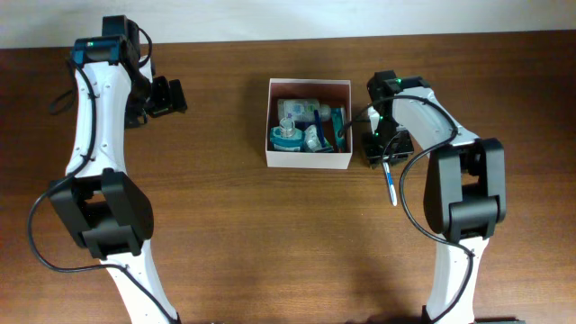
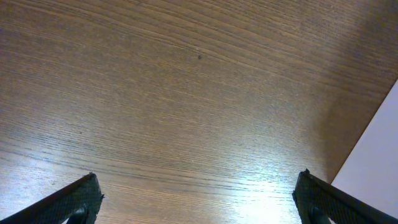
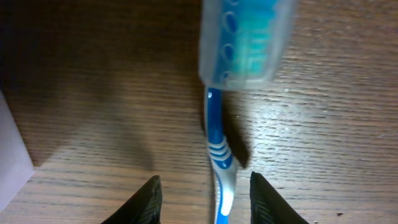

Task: Pack container
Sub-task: 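Lower the right gripper onto the blue toothbrush and grasp it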

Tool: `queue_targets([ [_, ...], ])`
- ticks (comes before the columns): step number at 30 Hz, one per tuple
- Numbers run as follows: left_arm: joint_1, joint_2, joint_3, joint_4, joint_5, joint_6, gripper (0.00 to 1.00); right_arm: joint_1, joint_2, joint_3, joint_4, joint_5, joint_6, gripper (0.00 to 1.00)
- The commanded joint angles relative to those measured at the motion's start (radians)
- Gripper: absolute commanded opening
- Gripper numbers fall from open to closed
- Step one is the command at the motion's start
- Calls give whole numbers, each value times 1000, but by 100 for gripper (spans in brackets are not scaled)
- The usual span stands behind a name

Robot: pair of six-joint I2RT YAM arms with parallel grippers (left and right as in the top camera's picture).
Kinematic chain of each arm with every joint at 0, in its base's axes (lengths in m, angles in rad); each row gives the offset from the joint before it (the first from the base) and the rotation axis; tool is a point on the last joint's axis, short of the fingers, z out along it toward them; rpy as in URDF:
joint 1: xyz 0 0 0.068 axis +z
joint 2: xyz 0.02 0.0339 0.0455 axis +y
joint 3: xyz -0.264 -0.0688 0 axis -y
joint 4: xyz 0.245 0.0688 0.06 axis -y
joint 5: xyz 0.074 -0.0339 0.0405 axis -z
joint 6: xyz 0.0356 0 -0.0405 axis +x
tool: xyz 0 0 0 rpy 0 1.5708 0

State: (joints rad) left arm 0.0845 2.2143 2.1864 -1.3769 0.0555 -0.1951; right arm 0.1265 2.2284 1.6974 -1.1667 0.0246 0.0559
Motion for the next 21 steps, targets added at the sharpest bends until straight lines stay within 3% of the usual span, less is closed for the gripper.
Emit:
queue_targets([
  [1,2,-28,13,0,8,2,99,-21,3,-20,7,-2,1,39],
  [17,2,-28,13,0,8,2,99,-82,3,-22,24,-69,-52,38],
  [21,2,-28,13,0,8,2,99,-82,3,-22,37,-68,-52,21],
])
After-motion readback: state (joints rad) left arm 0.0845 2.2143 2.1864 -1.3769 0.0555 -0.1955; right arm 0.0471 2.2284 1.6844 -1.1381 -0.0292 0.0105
